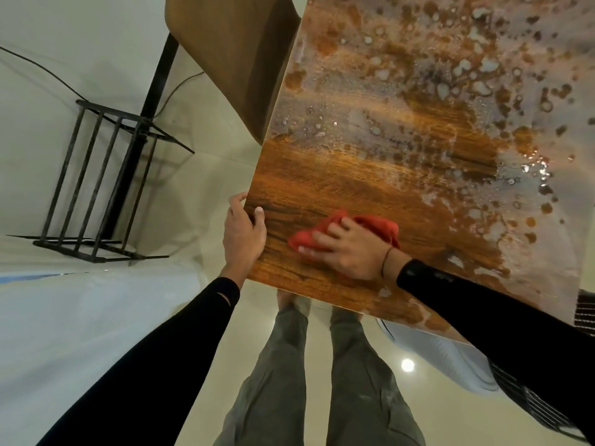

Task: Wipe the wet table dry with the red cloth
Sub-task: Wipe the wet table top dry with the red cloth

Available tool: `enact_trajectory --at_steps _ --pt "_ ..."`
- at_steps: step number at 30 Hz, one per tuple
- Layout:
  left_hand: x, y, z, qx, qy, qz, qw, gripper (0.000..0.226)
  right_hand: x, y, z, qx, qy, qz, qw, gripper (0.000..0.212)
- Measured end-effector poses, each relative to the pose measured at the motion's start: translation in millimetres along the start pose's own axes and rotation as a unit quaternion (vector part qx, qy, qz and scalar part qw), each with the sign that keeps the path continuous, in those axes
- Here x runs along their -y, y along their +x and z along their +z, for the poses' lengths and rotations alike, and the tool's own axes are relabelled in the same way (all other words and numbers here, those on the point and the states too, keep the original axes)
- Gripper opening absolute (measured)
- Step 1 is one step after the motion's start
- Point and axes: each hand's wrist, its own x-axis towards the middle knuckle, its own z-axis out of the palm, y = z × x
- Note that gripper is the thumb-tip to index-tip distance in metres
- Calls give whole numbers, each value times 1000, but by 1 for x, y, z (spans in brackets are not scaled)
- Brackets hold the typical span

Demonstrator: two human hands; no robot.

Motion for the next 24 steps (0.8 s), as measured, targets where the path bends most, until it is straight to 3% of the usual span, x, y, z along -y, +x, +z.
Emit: enact_trajectory --at_steps 5,8,10,13,16,19,21,24 --pt "10 -5 4 11 37 -48 998 44 -79 19 -22 -6 -49 290 956 61" --pt "15 -14 4 13 64 -69 996 51 -63 30 -26 -19 -36 374 927 57" --pt "16 -19 4 7 73 -79 994 56 -28 26 -19 -30 -17 323 946 61" --pt "13 -26 5 -5 86 -88 992 61 40 -1 -6 8 8 119 993 76" --pt "7 -32 5 -18 94 -102 990 63 76 -37 2 62 -9 -38 997 90" --pt "6 -40 7 -41 76 -128 988 68 60 -54 6 48 -31 -134 989 83" --pt "10 -51 13 -66 54 -156 984 73 32 -58 3 32 -18 -143 989 78" --pt "19 -87 31 -130 -33 -214 967 81 -27 -63 -3 -1 -31 -39 999 68"
